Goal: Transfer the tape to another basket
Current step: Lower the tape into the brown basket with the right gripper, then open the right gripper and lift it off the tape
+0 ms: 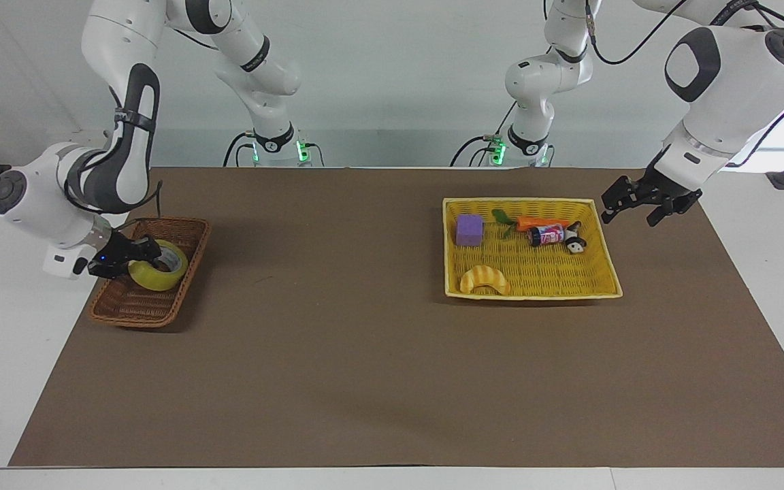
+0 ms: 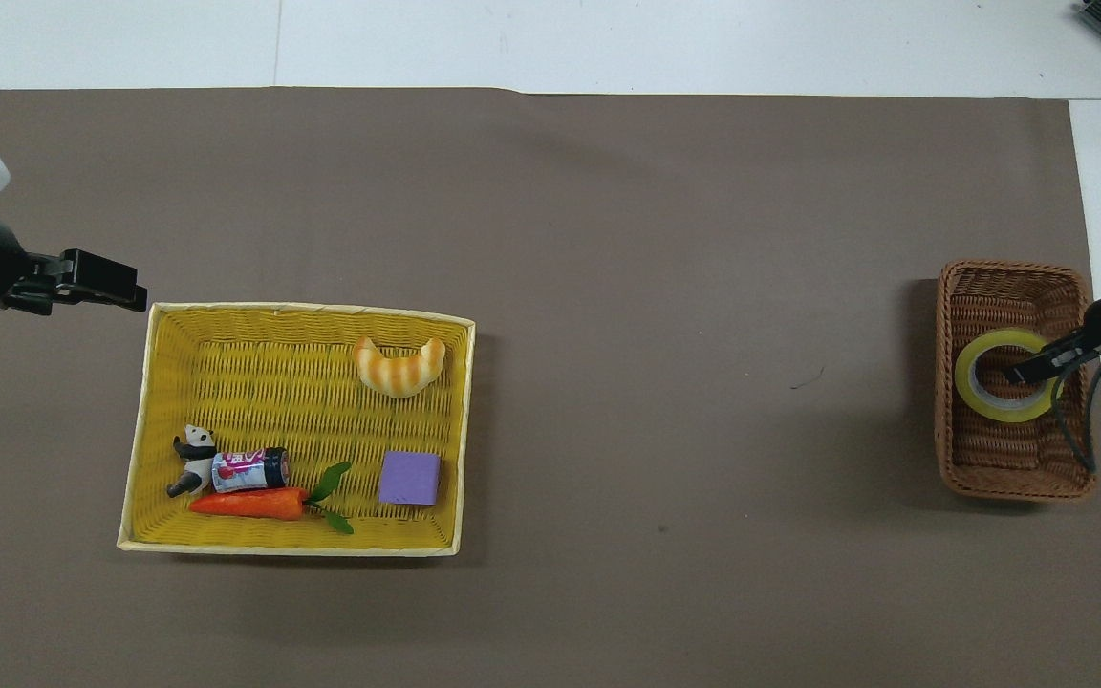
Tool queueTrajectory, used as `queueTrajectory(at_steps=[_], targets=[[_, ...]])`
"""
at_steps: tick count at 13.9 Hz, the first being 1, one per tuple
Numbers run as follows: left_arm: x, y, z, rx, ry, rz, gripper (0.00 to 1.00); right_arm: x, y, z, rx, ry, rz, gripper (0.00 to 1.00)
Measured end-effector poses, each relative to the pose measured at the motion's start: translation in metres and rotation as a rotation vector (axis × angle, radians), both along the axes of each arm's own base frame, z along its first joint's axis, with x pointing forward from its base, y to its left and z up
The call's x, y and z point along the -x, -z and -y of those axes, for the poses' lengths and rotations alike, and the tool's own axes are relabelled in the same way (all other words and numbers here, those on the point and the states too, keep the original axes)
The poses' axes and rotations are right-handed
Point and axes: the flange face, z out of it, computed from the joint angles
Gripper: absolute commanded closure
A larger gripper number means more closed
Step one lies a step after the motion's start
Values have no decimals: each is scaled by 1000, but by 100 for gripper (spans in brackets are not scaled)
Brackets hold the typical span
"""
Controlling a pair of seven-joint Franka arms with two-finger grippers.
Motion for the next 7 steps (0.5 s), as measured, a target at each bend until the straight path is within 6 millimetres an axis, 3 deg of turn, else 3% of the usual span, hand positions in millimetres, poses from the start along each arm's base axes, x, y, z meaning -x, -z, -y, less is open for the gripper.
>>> queueTrajectory(at_steps=[3,7], targets=[[2,2,-6,-7,-6,-24,0,-20,-22,-9,60,153,90,0],[5,-7,-5,-36,8,-37,0,-54,-63,-69,101,330,203,0]])
